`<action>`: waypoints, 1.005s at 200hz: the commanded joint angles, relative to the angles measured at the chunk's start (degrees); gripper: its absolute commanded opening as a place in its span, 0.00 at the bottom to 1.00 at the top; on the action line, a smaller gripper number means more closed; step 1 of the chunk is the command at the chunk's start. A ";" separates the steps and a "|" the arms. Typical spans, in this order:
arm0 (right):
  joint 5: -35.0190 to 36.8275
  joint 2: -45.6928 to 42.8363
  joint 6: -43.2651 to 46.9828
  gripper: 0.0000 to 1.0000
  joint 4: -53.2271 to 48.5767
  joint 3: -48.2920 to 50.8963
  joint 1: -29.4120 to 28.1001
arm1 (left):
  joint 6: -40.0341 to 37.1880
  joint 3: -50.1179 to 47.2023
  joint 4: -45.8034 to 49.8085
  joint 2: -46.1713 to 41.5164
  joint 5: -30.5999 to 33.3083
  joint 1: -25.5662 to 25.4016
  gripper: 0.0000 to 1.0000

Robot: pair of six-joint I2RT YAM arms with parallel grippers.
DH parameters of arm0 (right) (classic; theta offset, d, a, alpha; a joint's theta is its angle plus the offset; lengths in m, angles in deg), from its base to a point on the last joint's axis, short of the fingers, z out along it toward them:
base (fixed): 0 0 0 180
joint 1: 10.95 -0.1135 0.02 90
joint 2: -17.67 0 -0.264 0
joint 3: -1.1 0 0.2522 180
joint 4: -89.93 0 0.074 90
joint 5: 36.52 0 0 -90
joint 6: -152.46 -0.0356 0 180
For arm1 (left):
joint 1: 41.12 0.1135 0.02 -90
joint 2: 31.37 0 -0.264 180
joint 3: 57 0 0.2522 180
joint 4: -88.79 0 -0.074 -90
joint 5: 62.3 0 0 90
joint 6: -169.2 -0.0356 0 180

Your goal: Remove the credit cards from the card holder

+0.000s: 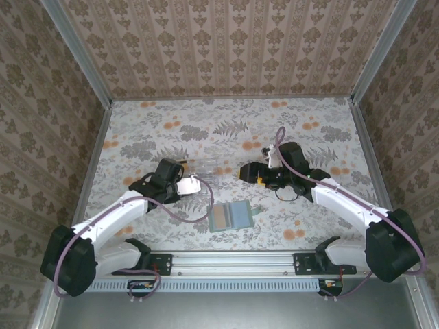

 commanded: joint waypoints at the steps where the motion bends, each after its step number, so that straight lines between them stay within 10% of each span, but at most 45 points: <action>1: -0.64 0.48 -0.45 1.00 1.67 -1.53 0.34 | -0.24 -0.37 -1.86 1.01 0.85 0.67 0.24; 201: -1.39 0.76 -1.50 1.00 2.87 -0.85 0.42 | 5.04 4.04 -1.65 1.98 1.88 3.73 0.28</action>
